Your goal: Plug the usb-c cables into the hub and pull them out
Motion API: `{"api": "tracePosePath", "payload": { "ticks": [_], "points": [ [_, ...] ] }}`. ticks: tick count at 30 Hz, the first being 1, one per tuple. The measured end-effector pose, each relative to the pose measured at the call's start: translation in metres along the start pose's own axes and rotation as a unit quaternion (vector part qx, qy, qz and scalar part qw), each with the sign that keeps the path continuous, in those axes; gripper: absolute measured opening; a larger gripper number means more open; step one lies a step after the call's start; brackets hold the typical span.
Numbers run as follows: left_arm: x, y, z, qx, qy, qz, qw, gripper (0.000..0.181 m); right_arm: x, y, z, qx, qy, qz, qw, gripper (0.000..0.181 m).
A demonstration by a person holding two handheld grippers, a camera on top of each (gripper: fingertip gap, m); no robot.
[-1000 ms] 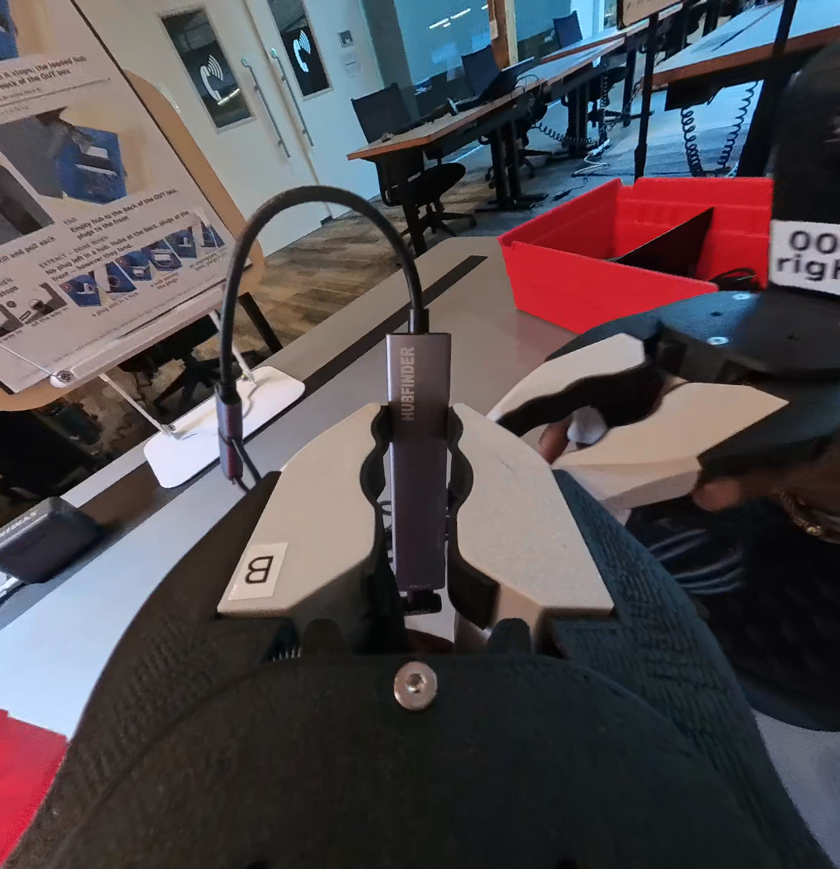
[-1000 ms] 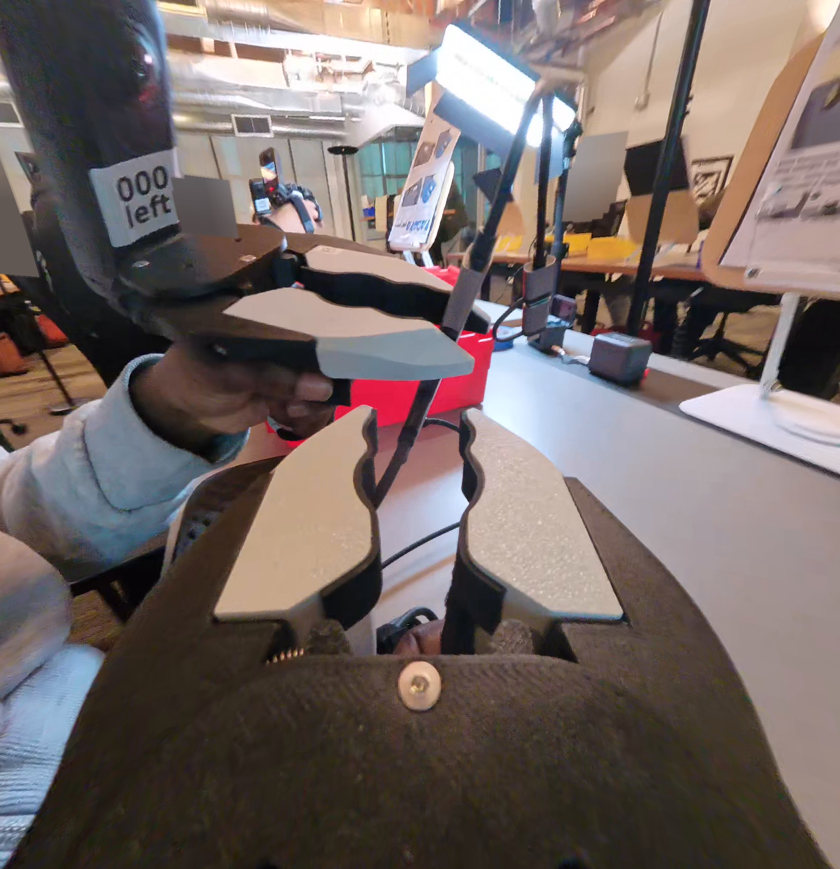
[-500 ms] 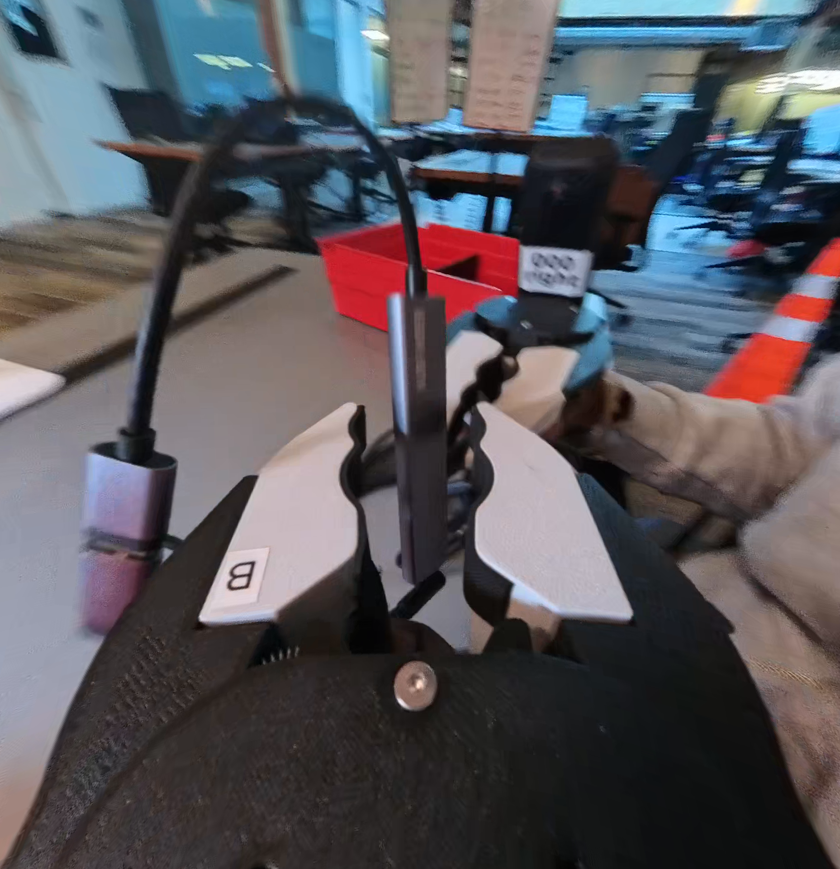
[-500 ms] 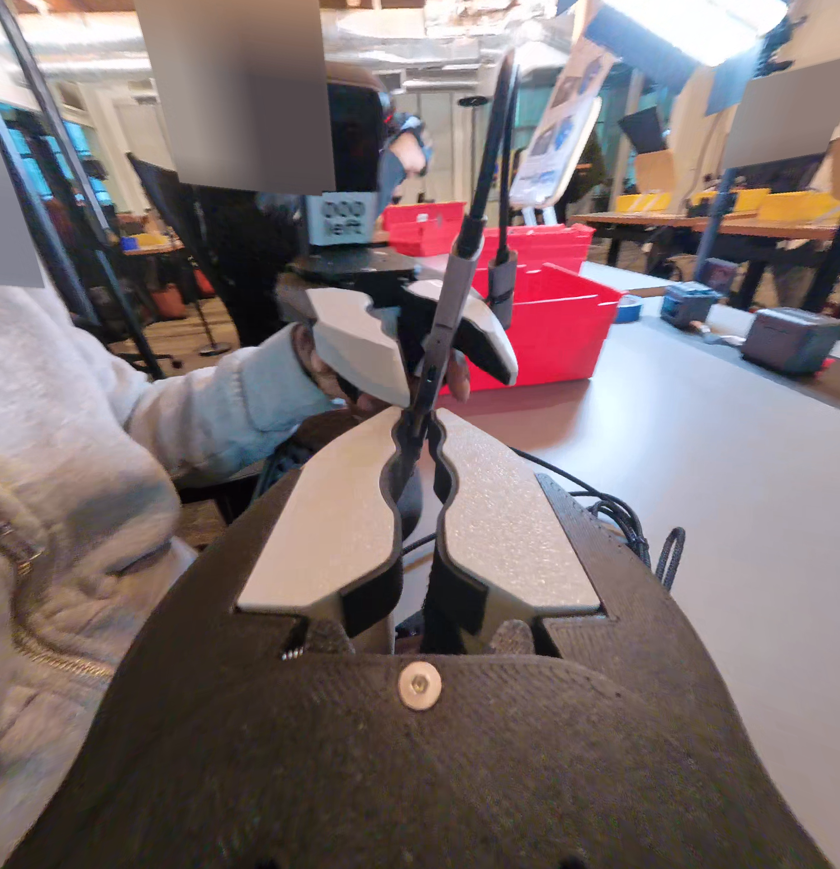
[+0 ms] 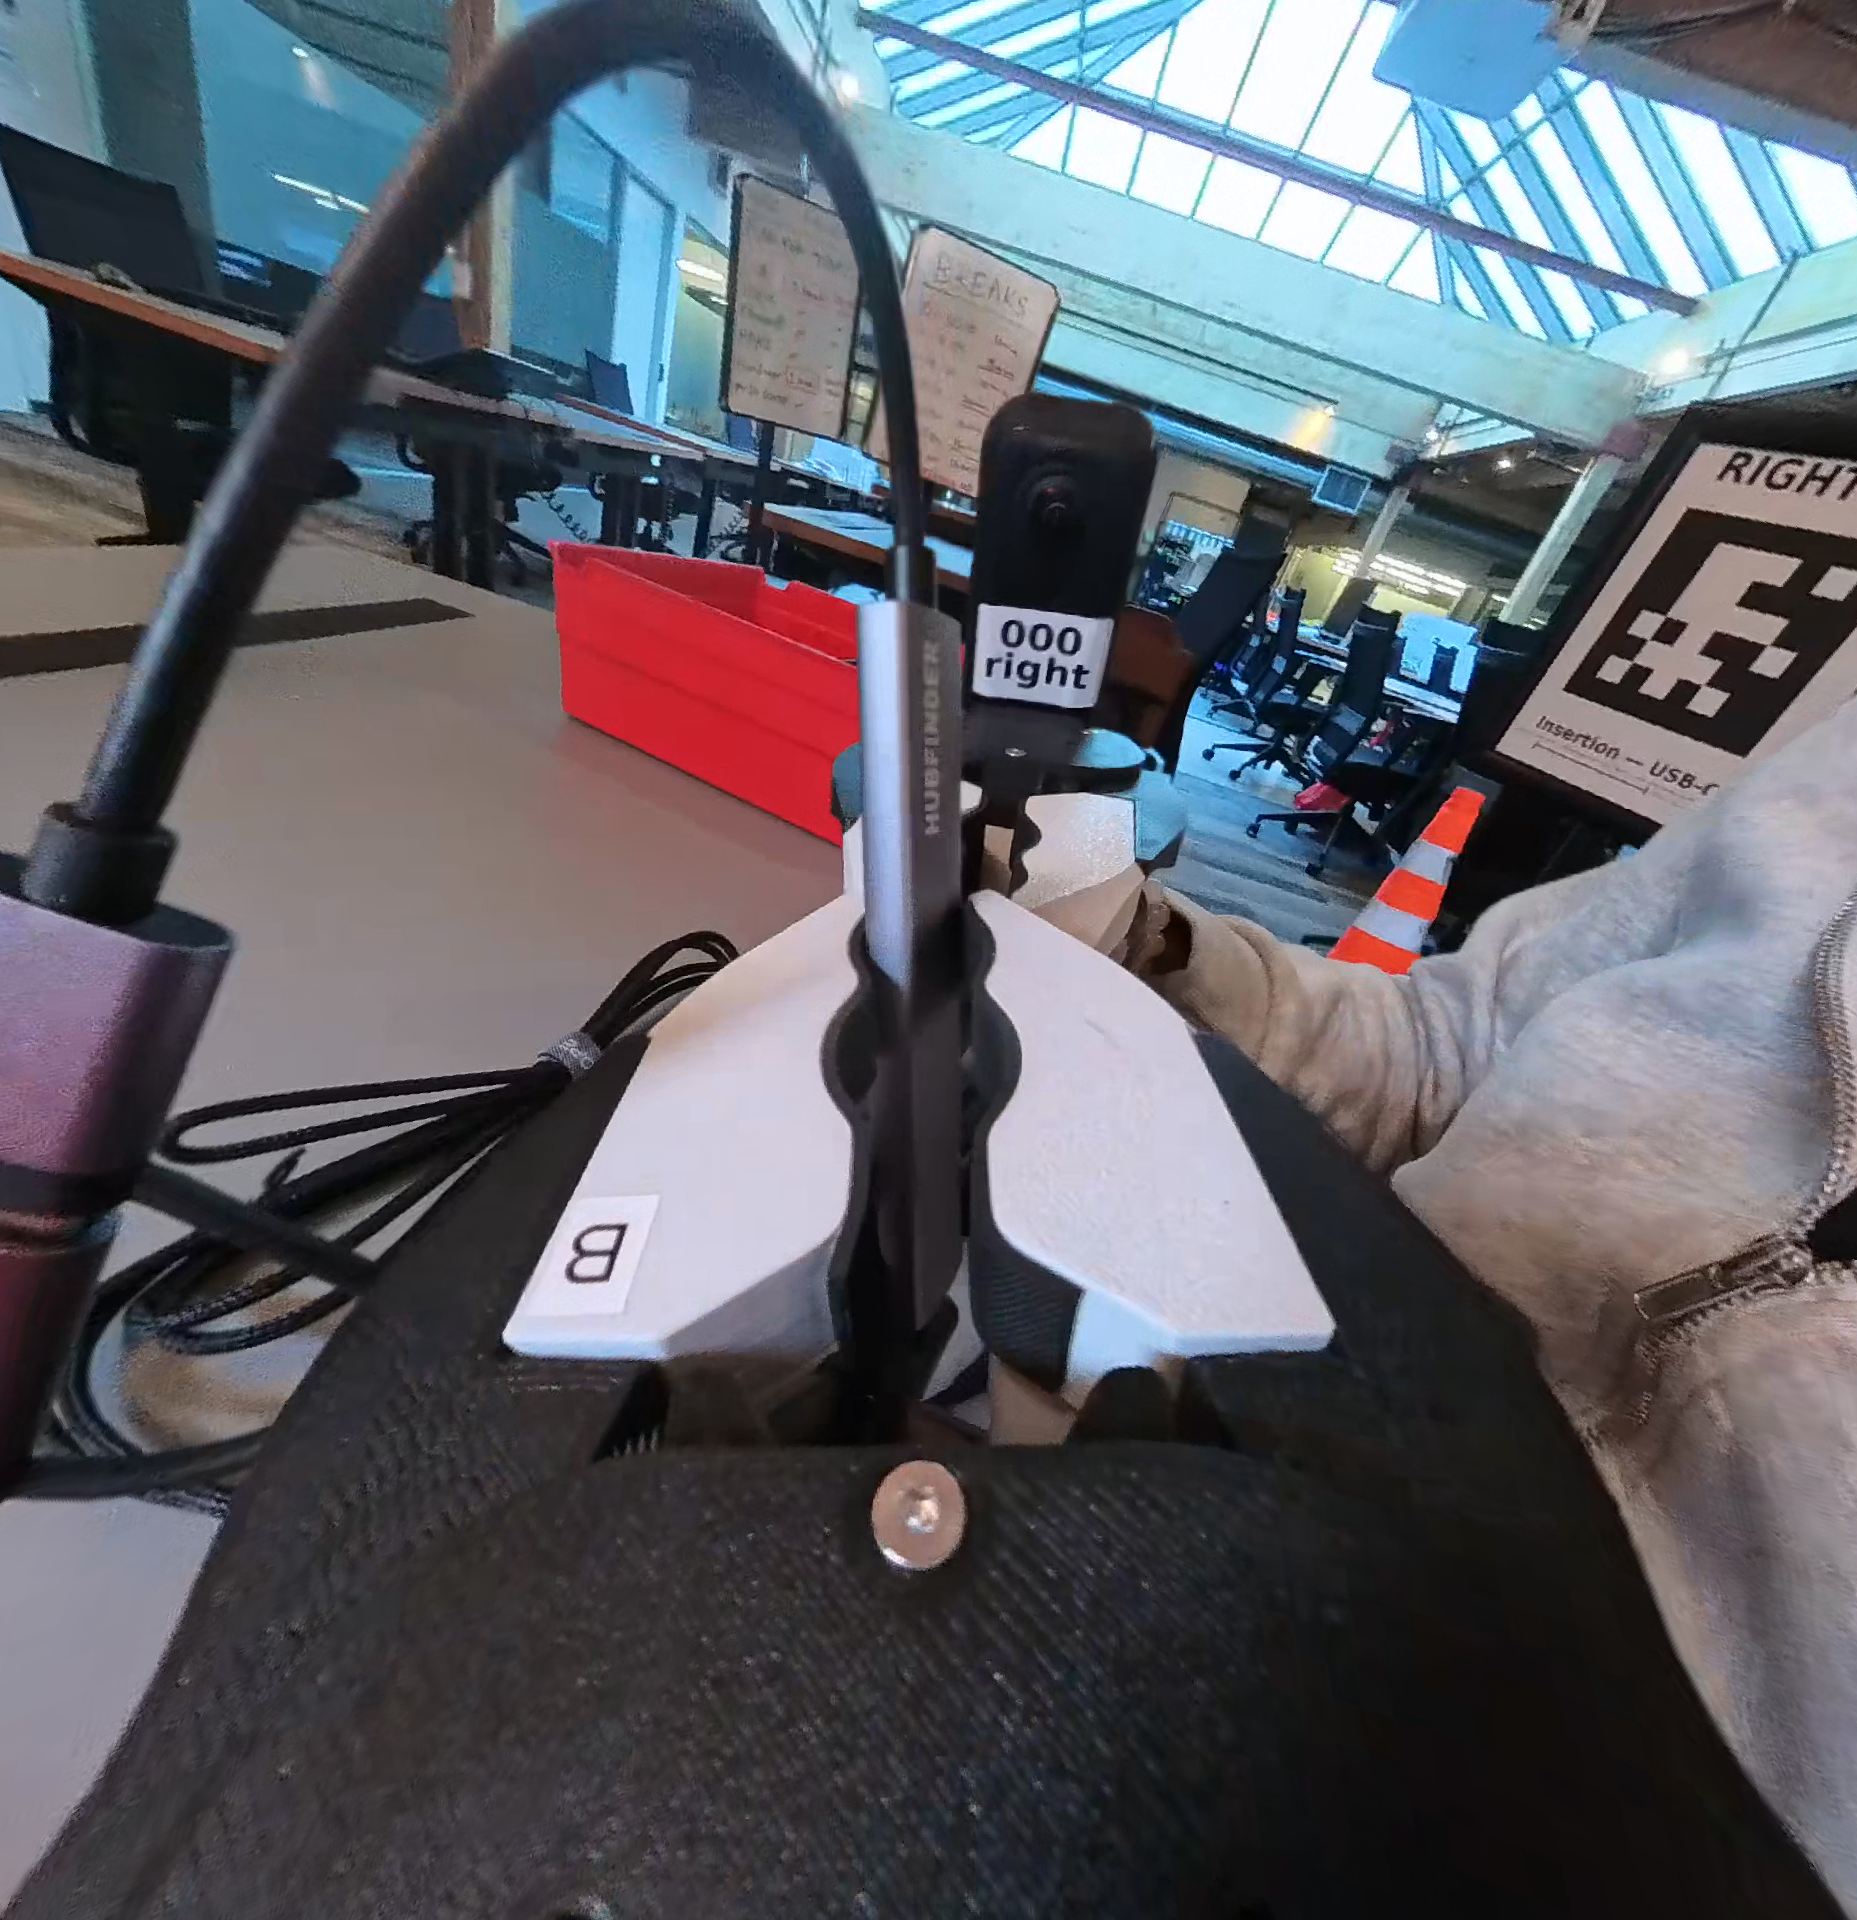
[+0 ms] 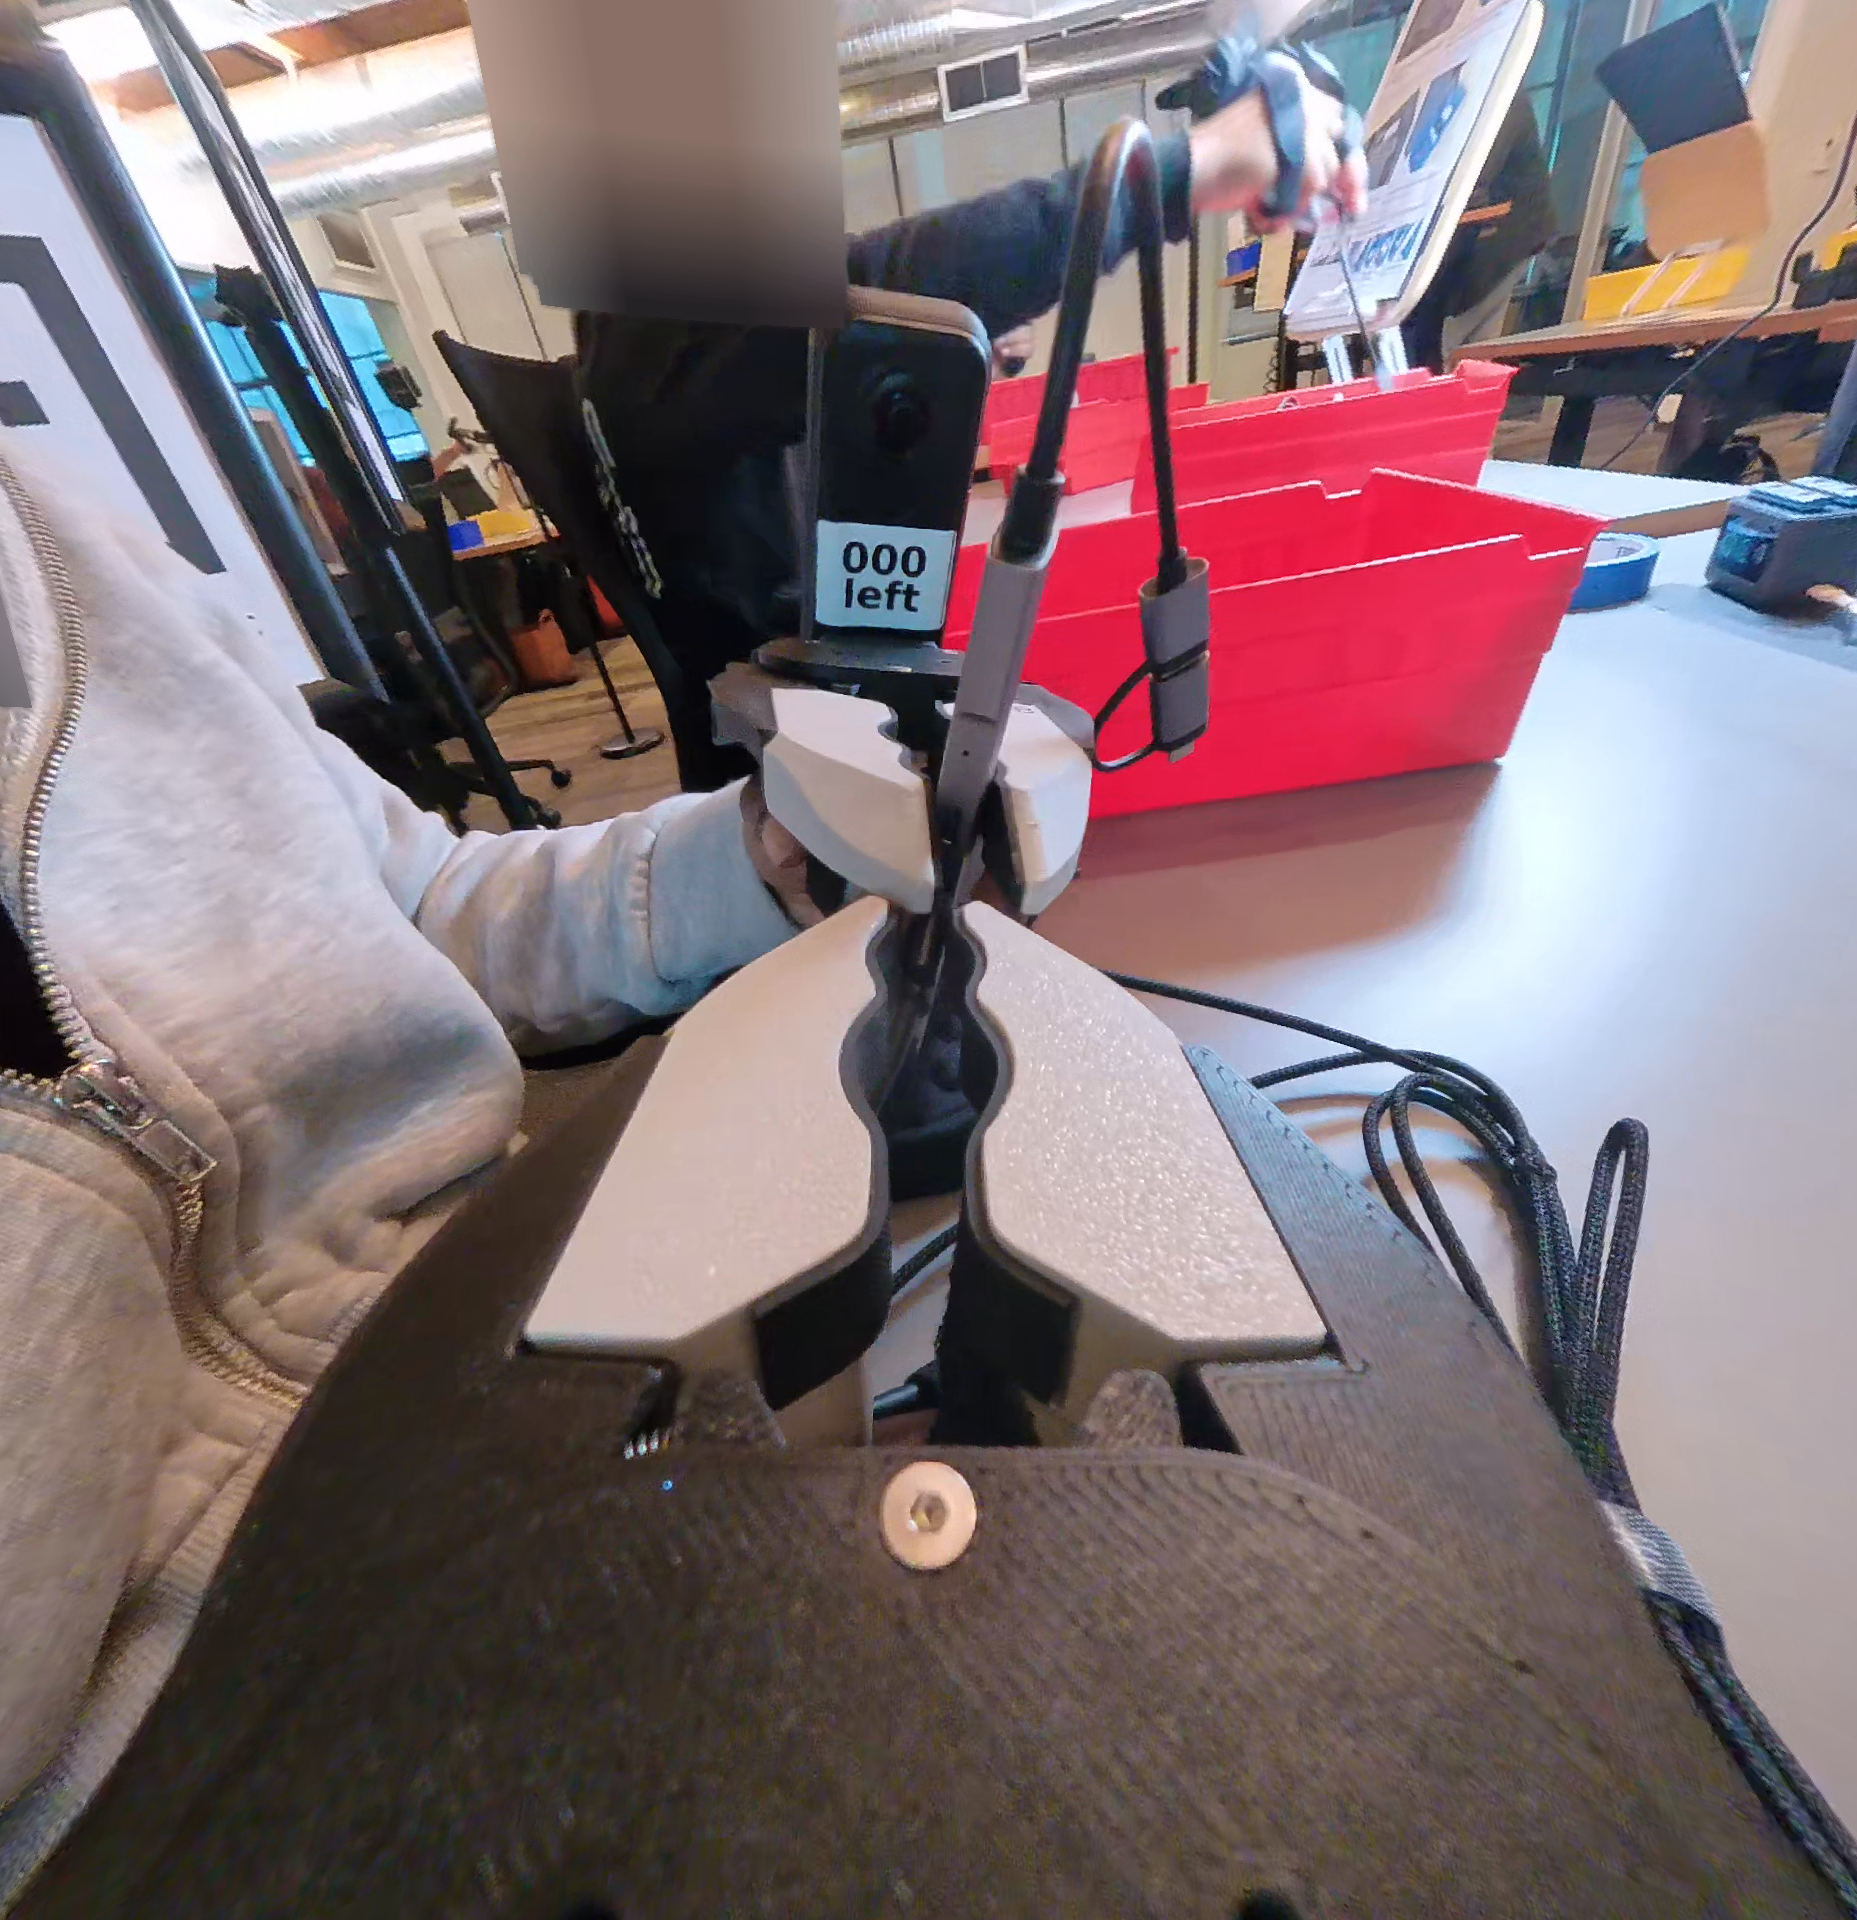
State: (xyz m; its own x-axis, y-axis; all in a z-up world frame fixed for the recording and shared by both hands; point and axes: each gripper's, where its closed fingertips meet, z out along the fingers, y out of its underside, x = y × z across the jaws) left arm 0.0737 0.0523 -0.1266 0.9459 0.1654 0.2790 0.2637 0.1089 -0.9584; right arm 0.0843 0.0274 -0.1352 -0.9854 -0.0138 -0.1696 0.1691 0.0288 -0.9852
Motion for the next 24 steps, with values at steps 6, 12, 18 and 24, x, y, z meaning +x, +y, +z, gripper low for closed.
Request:
{"api": "tracePosePath", "payload": {
  "ticks": [6,12,18,24],
  "points": [
    [0.0,0.004,-0.01,0.005,-0.009,-0.018,1.0,0.01,0.0,0.005,0.006,-0.015,-0.006,0.017,1.0,0.007],
    [-0.001,0.01,-0.016,-0.001,-0.018,-0.019,1.0,0.009,0.0,0.012,0.01,-0.035,-0.026,0.042,0.998,0.007],
    [-0.002,0.012,-0.016,-0.004,-0.014,-0.025,1.0,0.009,0.0,0.013,0.009,-0.039,-0.021,0.037,0.998,0.007],
    [-0.002,0.012,-0.016,-0.002,-0.015,-0.025,1.0,0.009,0.0,0.013,0.009,-0.04,-0.019,0.036,0.998,0.007]
  ]
}}
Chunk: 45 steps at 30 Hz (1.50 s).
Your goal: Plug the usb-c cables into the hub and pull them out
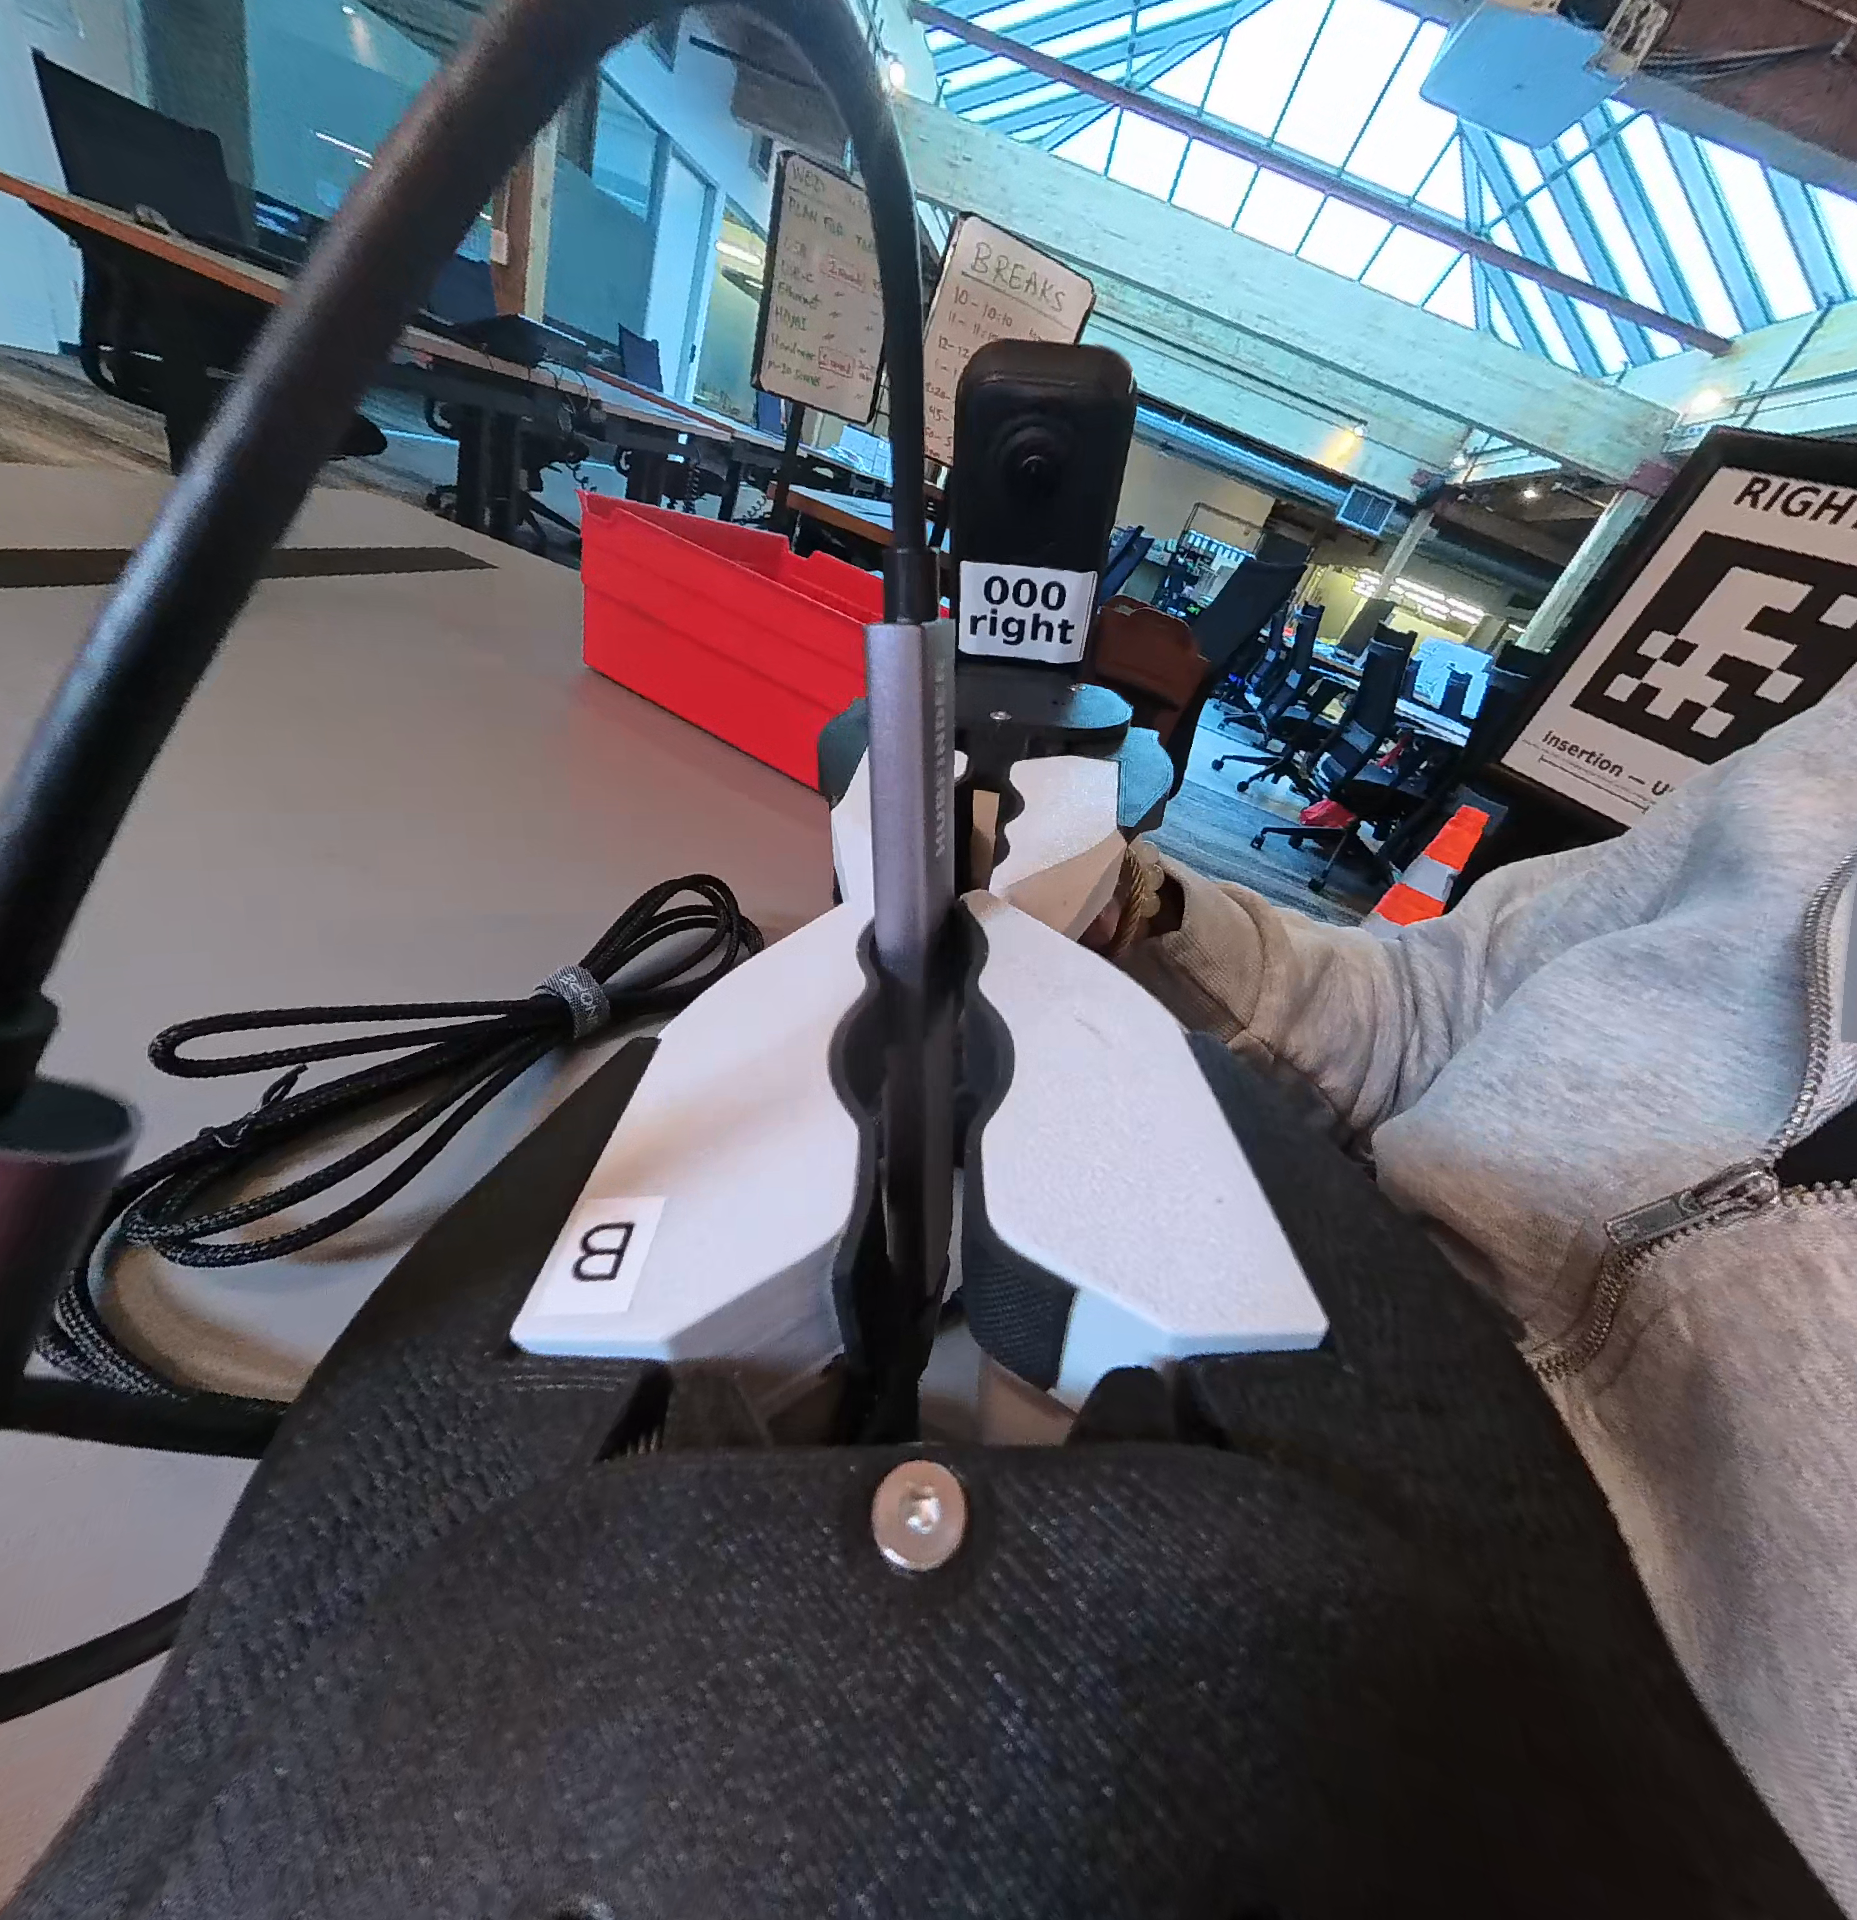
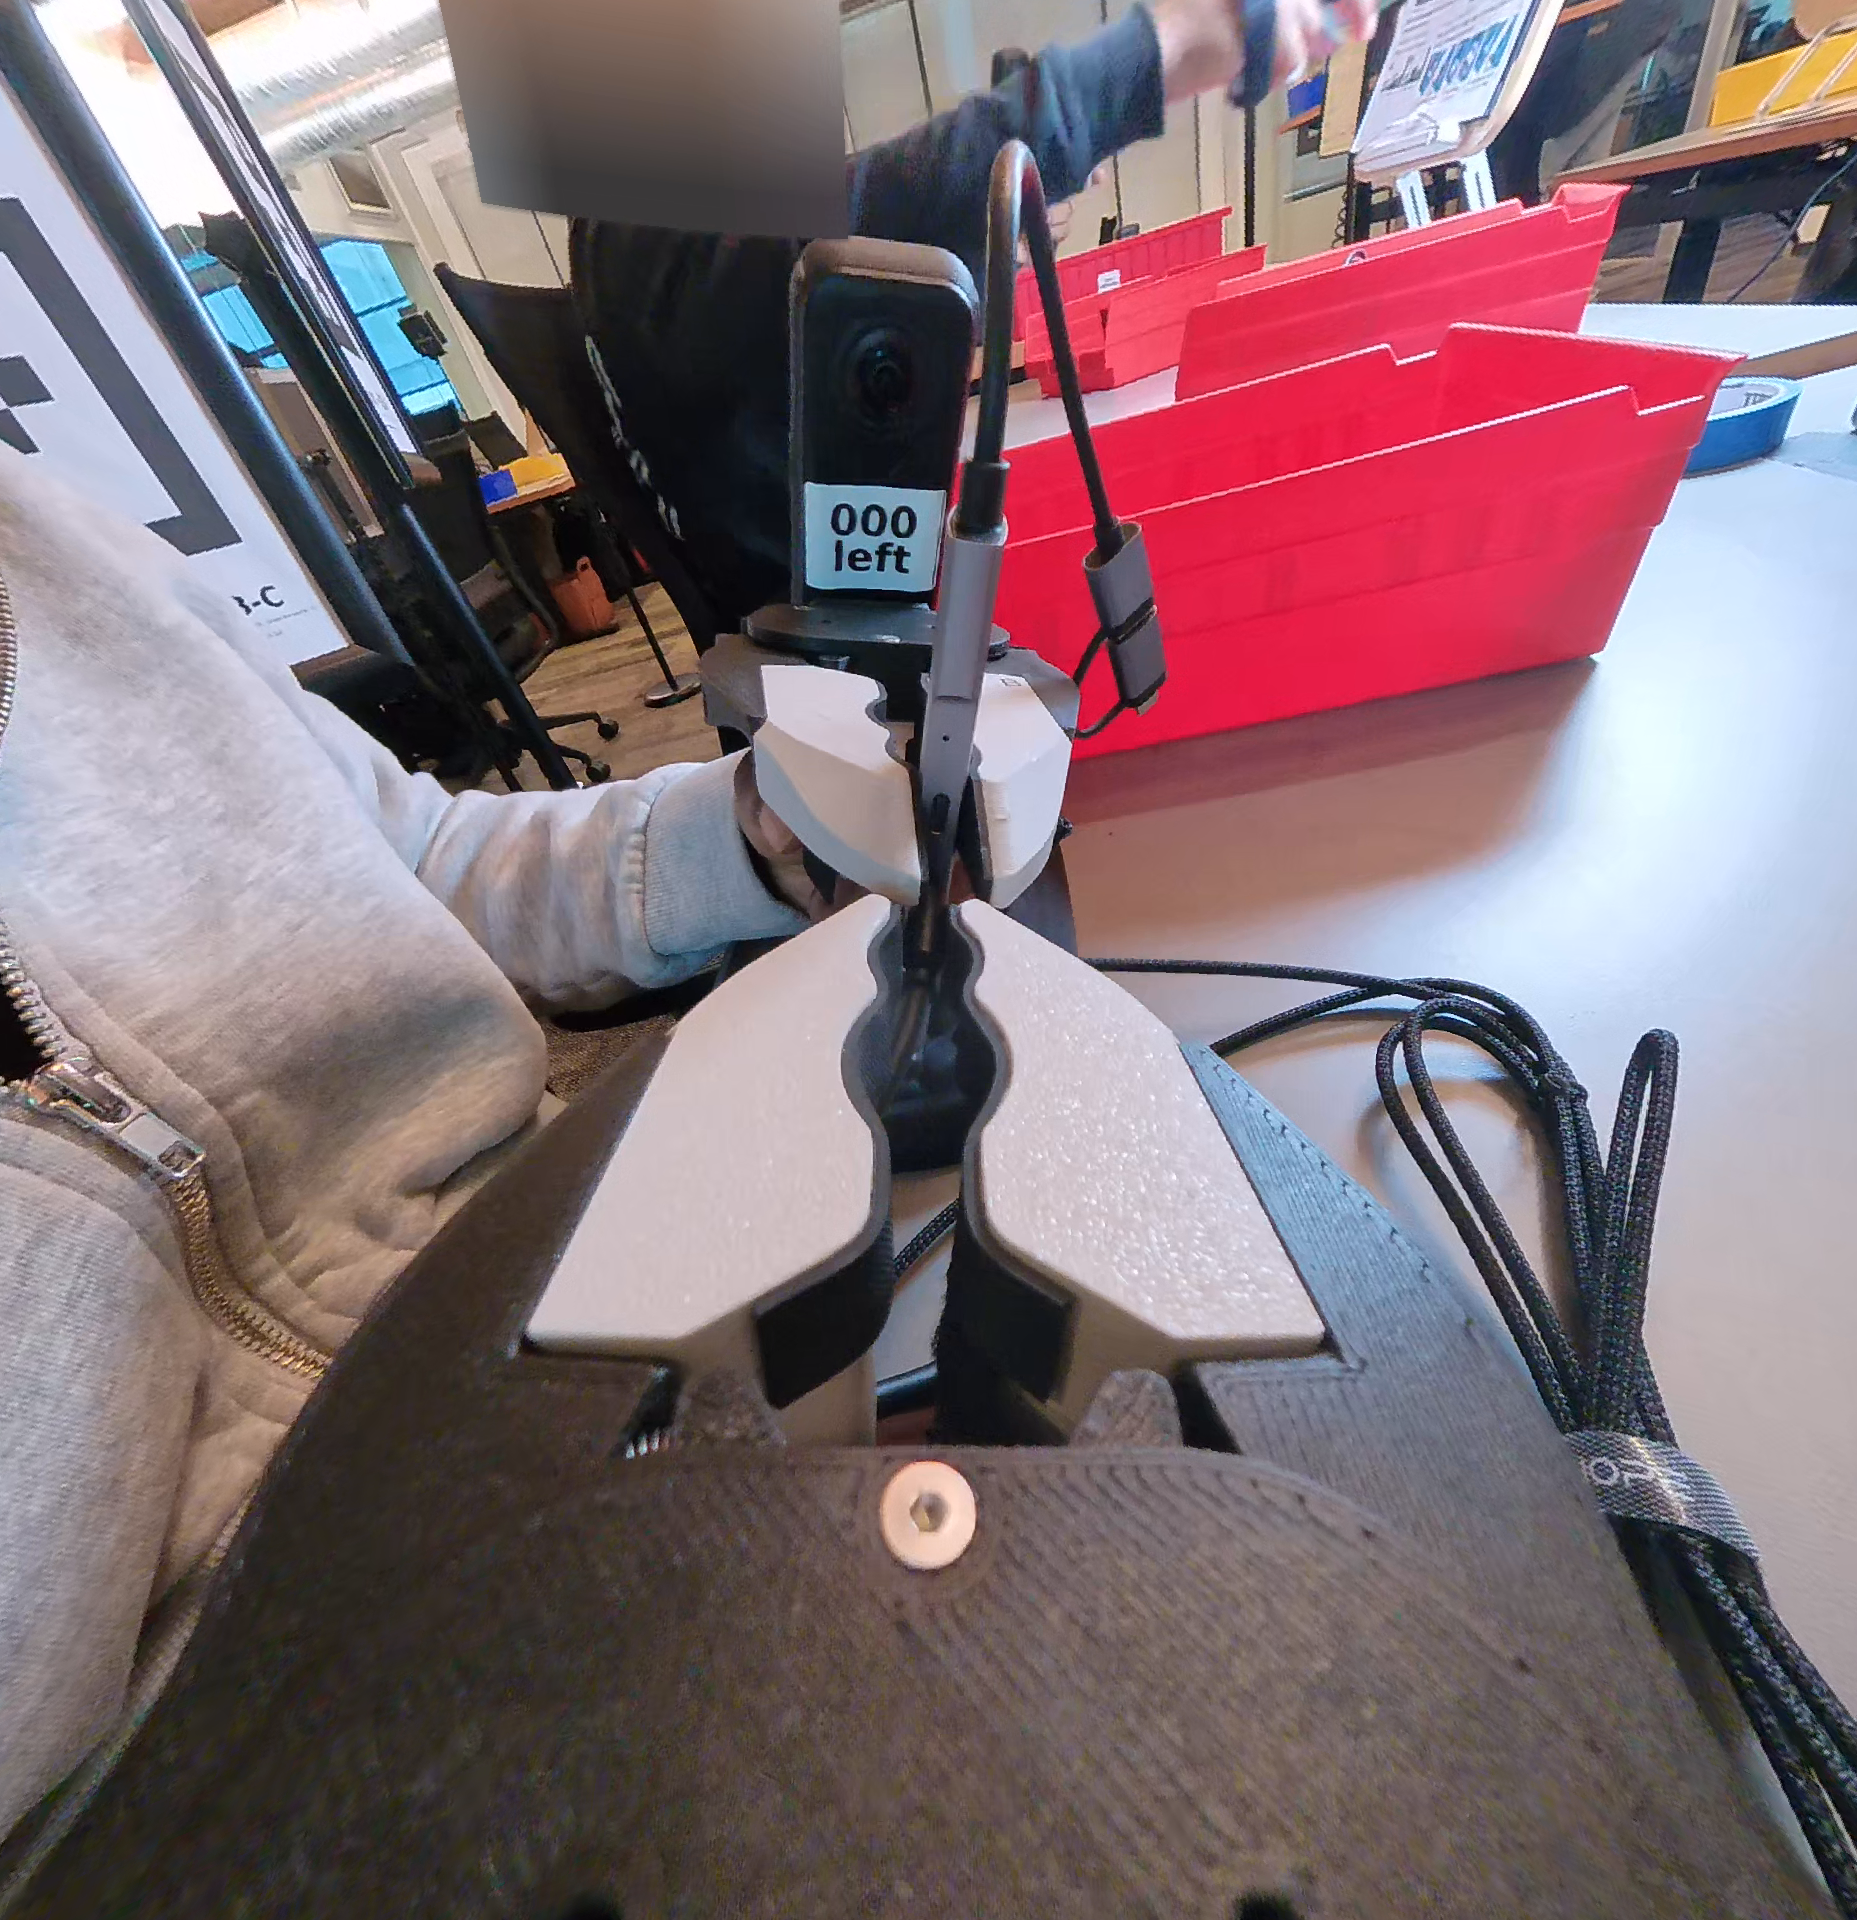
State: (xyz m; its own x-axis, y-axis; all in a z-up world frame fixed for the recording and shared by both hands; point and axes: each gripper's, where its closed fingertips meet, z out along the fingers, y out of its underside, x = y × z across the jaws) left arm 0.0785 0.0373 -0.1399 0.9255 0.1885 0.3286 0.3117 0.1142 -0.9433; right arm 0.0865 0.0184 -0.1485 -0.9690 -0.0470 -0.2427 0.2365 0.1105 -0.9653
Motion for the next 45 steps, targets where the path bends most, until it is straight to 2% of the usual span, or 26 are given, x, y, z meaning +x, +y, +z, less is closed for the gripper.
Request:
{"api": "tracePosePath", "payload": {
  "ticks": [17,25,28,30,37,40,42,45],
  "points": [
    [0.004,0.017,0.008,-0.055,0.024,-0.007,0.998,0.007,-0.003,0.014,-0.015,-0.038,-0.015,0.025,0.999,0.006],
    [0.005,0.016,0.009,-0.052,0.021,-0.003,0.998,0.009,-0.002,0.011,-0.016,-0.019,-0.014,0.041,0.999,0.006],
    [0.006,0.01,0.006,-0.033,0.039,-0.021,0.998,0.01,-0.003,0.004,-0.015,0.006,-0.019,0.054,0.998,0.006],
    [0.013,0.007,0.003,-0.022,0.06,-0.01,0.998,0.019,-0.006,0.0,-0.014,0.02,-0.03,0.063,0.997,0.006],
    [0.016,0.011,0.005,-0.038,0.063,0.001,0.997,0.025,-0.005,-0.003,-0.017,0.037,-0.034,0.072,0.996,0.006],
    [0.014,0.018,0.009,-0.066,0.052,0.006,0.996,0.024,-0.006,-0.005,-0.017,0.041,-0.036,0.067,0.996,0.006],
    [0.015,0.024,0.012,-0.088,0.05,0.015,0.995,0.01,-0.008,-0.006,-0.018,0.043,-0.041,0.066,0.996,0.006],
    [0.022,0.024,0.009,-0.081,0.054,0.05,0.994,0.008,-0.015,-0.004,-0.017,0.029,-0.053,0.044,0.997,0.006]
  ]
}}
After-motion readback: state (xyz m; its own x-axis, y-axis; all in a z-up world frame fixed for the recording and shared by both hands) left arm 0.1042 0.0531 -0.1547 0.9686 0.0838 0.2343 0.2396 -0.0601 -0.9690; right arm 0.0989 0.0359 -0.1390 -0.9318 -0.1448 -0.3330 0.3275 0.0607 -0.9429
